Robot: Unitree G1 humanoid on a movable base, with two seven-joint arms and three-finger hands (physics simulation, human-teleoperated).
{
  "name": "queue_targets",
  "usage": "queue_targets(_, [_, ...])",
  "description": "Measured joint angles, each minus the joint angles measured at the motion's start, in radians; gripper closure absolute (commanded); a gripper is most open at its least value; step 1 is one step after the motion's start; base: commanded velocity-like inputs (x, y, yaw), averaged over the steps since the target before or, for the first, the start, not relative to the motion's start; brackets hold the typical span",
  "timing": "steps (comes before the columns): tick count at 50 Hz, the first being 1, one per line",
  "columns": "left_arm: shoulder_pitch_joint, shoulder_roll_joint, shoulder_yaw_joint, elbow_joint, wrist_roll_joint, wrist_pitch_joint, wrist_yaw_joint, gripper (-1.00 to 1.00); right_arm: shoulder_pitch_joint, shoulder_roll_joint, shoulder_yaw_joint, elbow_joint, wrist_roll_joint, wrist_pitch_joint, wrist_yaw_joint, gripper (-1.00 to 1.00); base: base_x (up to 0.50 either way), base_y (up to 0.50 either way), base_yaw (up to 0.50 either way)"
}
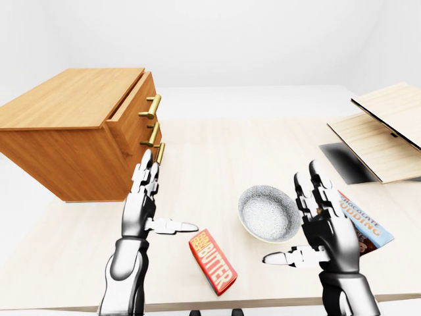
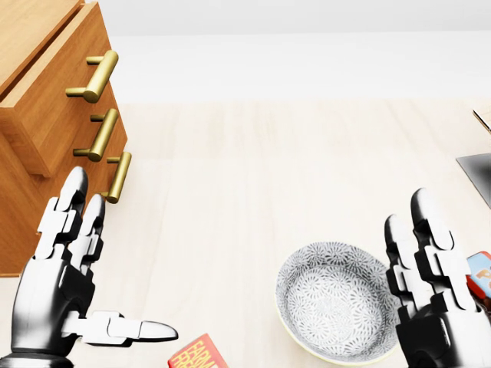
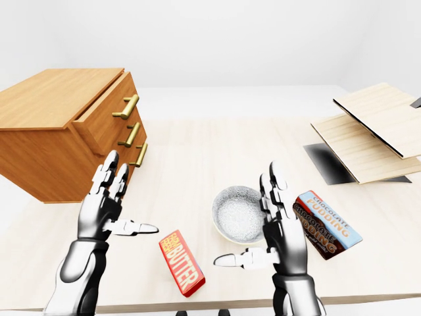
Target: Close the top drawer of the cabinet and put the bowl on top of it.
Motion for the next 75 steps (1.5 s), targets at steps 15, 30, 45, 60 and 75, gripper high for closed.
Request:
queue_targets(15, [-0.214,0.025,0.009,0.075,0.023,0.000,0.011,-1.00,0.008,0.034,-0.060,-0.043,0.037,0.013,0.052,-1.00,0.00,0.00,0.00])
queue_targets(30, [-0.362,0.049,0.027,0.196,0.015,0.000,0.023,-1.00,0.008,0.065,-0.106,-0.073,0.053,0.028,0.088,-1.00,0.00,0.00,0.00])
queue_targets(45, [-0.608,0.134,0.089,0.577,-0.049,0.000,0.057,-1.00,0.027,0.086,-0.127,-0.095,0.066,0.026,0.119,-1.00,0.00,0.00,0.00])
queue_targets(60, [-0.695,0.179,0.108,0.720,-0.096,0.000,0.073,-1.00,0.012,0.088,-0.131,-0.096,0.062,0.042,0.117,-1.00,0.00,0.00,0.00])
queue_targets(75, [-0.775,0.210,0.116,0.830,-0.113,0.000,0.072,-1.00,-0.014,0.084,-0.141,-0.083,0.062,0.059,0.107,-1.00,0.00,0.00,0.00])
